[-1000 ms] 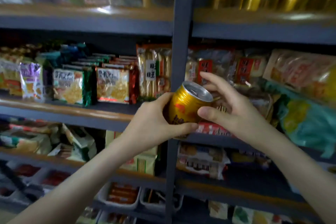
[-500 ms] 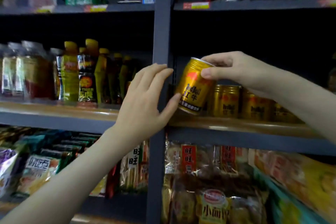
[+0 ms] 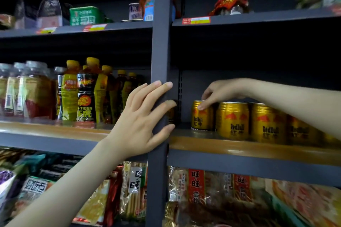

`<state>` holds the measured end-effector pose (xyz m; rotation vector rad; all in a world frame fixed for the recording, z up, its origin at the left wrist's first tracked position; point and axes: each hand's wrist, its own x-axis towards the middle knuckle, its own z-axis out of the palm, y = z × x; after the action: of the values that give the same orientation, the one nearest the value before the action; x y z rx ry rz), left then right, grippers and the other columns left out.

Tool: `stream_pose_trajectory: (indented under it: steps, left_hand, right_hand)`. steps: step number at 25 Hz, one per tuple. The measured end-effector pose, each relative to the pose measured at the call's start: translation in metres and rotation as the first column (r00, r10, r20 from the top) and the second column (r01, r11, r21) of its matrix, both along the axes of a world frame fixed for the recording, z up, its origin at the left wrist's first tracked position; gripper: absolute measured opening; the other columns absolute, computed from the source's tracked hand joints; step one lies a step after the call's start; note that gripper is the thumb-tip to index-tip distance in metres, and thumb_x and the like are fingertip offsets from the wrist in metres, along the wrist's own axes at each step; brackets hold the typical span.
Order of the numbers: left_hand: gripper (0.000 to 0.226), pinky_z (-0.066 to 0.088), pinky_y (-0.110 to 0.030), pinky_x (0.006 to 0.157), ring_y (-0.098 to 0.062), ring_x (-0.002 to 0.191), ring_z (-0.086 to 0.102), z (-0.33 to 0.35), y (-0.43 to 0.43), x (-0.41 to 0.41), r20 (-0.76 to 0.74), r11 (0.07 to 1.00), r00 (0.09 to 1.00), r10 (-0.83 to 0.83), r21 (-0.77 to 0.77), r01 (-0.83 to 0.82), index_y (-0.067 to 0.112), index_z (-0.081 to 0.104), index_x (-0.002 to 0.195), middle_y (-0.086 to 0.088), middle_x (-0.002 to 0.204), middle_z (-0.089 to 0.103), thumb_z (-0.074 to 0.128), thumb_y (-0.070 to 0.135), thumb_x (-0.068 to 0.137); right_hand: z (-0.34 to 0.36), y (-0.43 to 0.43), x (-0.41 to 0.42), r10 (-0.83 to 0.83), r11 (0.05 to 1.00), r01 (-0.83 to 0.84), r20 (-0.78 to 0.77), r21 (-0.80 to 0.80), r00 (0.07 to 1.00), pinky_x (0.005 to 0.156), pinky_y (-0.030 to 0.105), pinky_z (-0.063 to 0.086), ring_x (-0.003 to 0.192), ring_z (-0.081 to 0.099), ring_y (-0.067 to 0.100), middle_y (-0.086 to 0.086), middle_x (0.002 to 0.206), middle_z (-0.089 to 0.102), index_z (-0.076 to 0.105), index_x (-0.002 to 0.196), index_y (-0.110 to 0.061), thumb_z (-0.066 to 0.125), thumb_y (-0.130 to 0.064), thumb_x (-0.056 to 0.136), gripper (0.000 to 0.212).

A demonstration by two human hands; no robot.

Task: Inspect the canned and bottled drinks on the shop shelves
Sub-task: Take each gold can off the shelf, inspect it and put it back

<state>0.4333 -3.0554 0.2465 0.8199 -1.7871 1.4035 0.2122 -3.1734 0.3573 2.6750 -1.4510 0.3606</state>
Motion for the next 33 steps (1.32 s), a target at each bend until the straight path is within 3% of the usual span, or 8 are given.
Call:
stream_pose_trajectory:
  steps: [7,10,13,17,23,27,30,33]
  left_hand:
    - [0.040,0.026,-0.049,0.115,-0.032,0.141,0.026,-0.002,0.002,0.000,-0.006,1.000,1.000,0.013,-0.025,-0.013,0.011,0.056,0.123,-0.015,0.149,0.032,0.045,0.038,0.096]
    - [0.040,0.023,-0.051,0.116,-0.029,0.146,0.019,-0.004,0.001,0.000,-0.013,1.000,1.000,0.022,-0.004,-0.022,0.015,0.050,0.130,-0.014,0.153,0.028,0.039,0.038,0.099]
    - [0.039,0.024,-0.052,0.115,-0.028,0.146,0.017,-0.004,0.002,0.000,-0.023,1.000,0.999,0.027,0.007,-0.027,0.016,0.050,0.129,-0.013,0.153,0.027,0.038,0.037,0.099]
    - [0.042,0.022,-0.047,0.117,-0.031,0.143,0.025,0.001,0.010,0.006,0.049,0.995,0.995,0.089,-0.055,-0.086,0.014,0.049,0.132,-0.014,0.151,0.031,0.036,0.038,0.100]
    - [0.050,0.013,-0.042,0.121,-0.026,0.148,0.015,0.028,0.019,0.033,0.287,0.938,0.895,0.341,-0.174,-0.301,0.018,0.031,0.148,-0.013,0.152,0.027,0.023,0.041,0.103]
    - [0.055,0.012,-0.045,0.121,-0.027,0.148,0.012,0.021,0.019,0.040,0.222,0.941,0.914,0.340,-0.086,-0.329,0.022,0.014,0.155,-0.014,0.155,0.021,0.019,0.044,0.104]
    - [0.053,0.014,-0.045,0.120,-0.029,0.145,0.020,0.004,0.028,0.060,0.034,0.942,0.943,0.332,-0.063,-0.330,0.017,0.027,0.149,-0.015,0.154,0.026,0.026,0.043,0.103]
    - [0.051,0.019,-0.045,0.119,-0.029,0.141,0.030,-0.012,0.039,0.094,-0.070,0.916,0.916,0.395,-0.039,-0.398,0.015,0.040,0.142,-0.016,0.150,0.038,0.036,0.043,0.099]
  right_hand:
    - [0.011,-0.003,0.009,-0.032,0.994,0.000,-0.292,-0.110,0.956,0.101,0.033,0.043,0.118,0.051,0.018,0.003,0.139,0.051,0.044,0.141,-0.016,0.060,-0.059,0.084,0.073]
    - [0.012,-0.004,0.012,0.034,0.977,-0.104,-0.347,-0.185,0.937,0.109,0.036,0.036,0.135,0.038,0.022,0.004,0.152,0.035,0.023,0.151,-0.027,0.063,-0.054,0.084,0.083]
    - [0.011,-0.005,0.010,0.109,0.964,-0.201,-0.433,-0.172,0.895,0.110,0.035,0.030,0.140,0.031,0.021,0.001,0.155,0.030,0.025,0.150,-0.030,0.059,-0.045,0.090,0.070]
    - [0.025,-0.007,-0.010,0.159,0.895,-0.337,-0.499,-0.291,0.852,0.112,0.033,0.026,0.142,0.023,0.017,-0.002,0.157,0.023,0.012,0.152,-0.035,0.054,-0.049,0.092,0.074]
    - [0.037,-0.018,-0.013,0.211,0.793,-0.523,-0.662,-0.314,0.719,0.094,0.012,0.022,0.140,0.018,0.007,-0.009,0.157,0.020,0.005,0.151,-0.041,0.044,-0.047,0.097,0.066]
    - [0.040,-0.004,-0.010,0.194,0.770,-0.559,-0.722,-0.307,0.664,0.100,0.013,0.019,0.140,0.014,0.002,-0.015,0.157,0.016,0.006,0.149,-0.045,0.045,-0.049,0.096,0.066]
    - [0.037,0.029,-0.016,0.278,0.581,-0.684,-0.683,-0.441,0.676,0.102,0.013,0.026,0.131,0.031,0.000,-0.015,0.147,0.036,0.028,0.145,-0.041,0.038,-0.053,0.091,0.056]
    - [0.022,0.072,-0.014,0.391,0.264,-0.654,-0.542,-0.708,0.744,0.078,0.038,0.056,0.099,0.062,0.020,0.000,0.109,0.064,0.058,0.123,-0.022,0.036,-0.046,0.097,0.042]
